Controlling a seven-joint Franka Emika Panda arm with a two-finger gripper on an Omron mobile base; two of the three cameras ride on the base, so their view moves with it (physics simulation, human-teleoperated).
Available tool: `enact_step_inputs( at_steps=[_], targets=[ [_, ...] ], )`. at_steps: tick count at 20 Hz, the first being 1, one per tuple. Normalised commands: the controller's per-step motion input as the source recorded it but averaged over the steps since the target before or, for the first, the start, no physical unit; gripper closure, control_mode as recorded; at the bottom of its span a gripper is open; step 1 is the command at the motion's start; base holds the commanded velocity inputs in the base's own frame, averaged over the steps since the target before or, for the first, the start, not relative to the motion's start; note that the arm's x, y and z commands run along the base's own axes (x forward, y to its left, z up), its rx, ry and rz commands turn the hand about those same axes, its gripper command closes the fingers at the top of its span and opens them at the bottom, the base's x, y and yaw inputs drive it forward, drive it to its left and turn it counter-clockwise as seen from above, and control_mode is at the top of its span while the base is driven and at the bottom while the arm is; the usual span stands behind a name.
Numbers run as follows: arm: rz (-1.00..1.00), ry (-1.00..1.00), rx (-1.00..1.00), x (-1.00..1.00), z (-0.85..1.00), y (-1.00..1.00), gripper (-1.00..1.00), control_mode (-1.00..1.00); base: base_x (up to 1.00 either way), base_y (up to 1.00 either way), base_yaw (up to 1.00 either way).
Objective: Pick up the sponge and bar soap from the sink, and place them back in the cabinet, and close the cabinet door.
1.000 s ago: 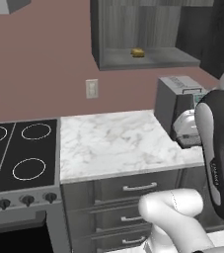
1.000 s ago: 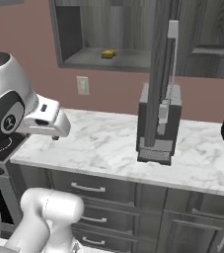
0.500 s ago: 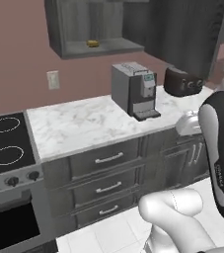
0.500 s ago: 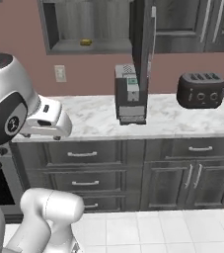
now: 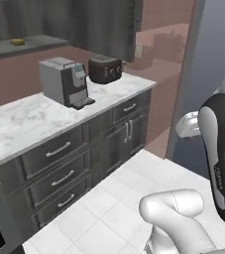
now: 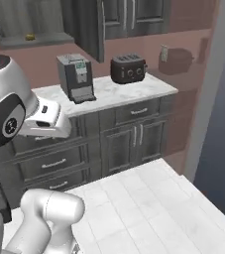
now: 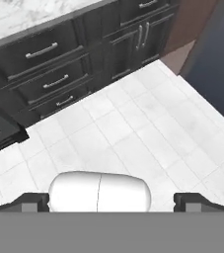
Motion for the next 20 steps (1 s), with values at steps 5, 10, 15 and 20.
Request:
enact_step_inputs(
  at_steps=[5, 10, 15, 20],
  targets=[
    [0.0, 0.0, 0.0, 0.0, 0.0, 0.0, -1.0, 1.0, -0.53, 0.14, -0.79],
    [0.0, 0.0, 0.0, 0.0, 0.0, 0.0, -1.0, 1.0, -0.54, 0.21, -0.84],
    [0.0, 0.0, 0.0, 0.0, 0.0, 0.0, -1.0, 1.0, -0.53, 0.1, -0.82],
    [0.0, 0.0, 0.0, 0.0, 0.0, 0.0, -1.0, 1.0, -0.45, 0.04, -0.85]
  ],
)
